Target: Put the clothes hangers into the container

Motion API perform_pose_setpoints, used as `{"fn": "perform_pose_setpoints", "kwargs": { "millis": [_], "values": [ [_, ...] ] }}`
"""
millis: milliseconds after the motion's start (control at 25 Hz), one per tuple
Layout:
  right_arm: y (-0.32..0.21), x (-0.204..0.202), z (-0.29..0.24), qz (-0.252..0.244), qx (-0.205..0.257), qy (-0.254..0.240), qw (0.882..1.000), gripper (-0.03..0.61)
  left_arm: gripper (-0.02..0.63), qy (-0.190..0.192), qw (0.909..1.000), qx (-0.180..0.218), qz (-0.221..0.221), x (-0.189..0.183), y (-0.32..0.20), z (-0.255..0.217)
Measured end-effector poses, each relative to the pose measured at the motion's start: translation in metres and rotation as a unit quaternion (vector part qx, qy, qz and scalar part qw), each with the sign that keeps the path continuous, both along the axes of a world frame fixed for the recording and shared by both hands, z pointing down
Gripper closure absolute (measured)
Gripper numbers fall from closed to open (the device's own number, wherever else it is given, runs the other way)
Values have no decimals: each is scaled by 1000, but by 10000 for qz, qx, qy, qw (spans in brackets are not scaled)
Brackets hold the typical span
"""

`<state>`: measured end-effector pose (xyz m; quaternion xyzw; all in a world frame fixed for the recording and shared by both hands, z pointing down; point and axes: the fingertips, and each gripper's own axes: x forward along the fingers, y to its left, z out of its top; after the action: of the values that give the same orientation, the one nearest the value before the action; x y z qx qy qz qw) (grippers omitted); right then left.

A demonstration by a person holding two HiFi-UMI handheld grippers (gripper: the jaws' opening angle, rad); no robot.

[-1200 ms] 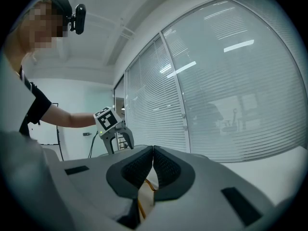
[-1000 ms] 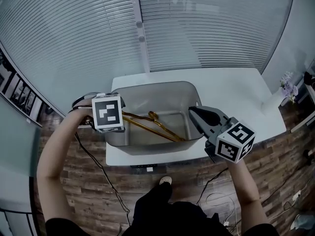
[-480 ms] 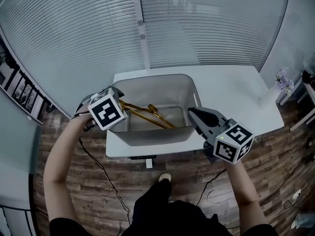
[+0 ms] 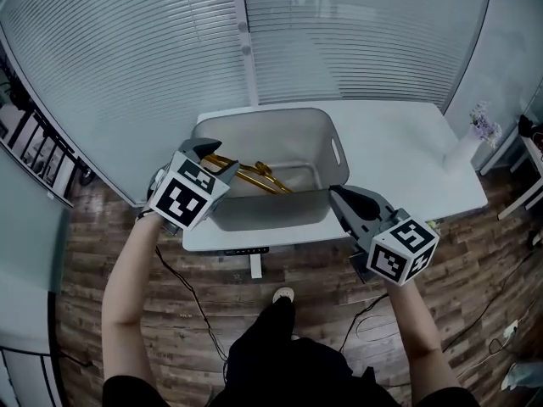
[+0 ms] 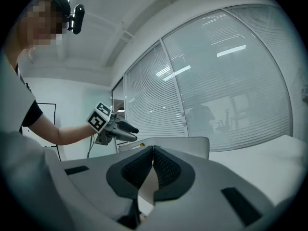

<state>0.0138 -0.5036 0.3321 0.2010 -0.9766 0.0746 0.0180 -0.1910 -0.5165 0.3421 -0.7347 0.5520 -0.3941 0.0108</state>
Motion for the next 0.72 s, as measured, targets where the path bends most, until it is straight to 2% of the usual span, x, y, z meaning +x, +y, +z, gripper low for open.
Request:
{"fn": "perform_pose_setpoints", "kwargs": {
  "millis": [120, 280, 480, 600, 720],
  "values": [
    [14, 1, 4, 26, -30, -51, 10000, 551, 427, 190, 9997, 133, -10, 13, 18, 1],
    [32, 2, 12, 41, -36, -18, 10000, 551, 431, 806, 9957, 446, -80, 27, 40, -1],
    [51, 6, 18, 107, -92, -85, 9999, 551, 436, 1519, 9856, 694, -274, 34, 77, 3],
    [57, 10, 22, 163, -109, -81, 9998, 551, 439, 1929, 9765, 867, -406, 35, 99, 5],
    [61, 13, 25, 240, -125, -87, 9996, 551, 451, 2178, 9691, 1033, -518, 35, 116, 8]
  ]
}}
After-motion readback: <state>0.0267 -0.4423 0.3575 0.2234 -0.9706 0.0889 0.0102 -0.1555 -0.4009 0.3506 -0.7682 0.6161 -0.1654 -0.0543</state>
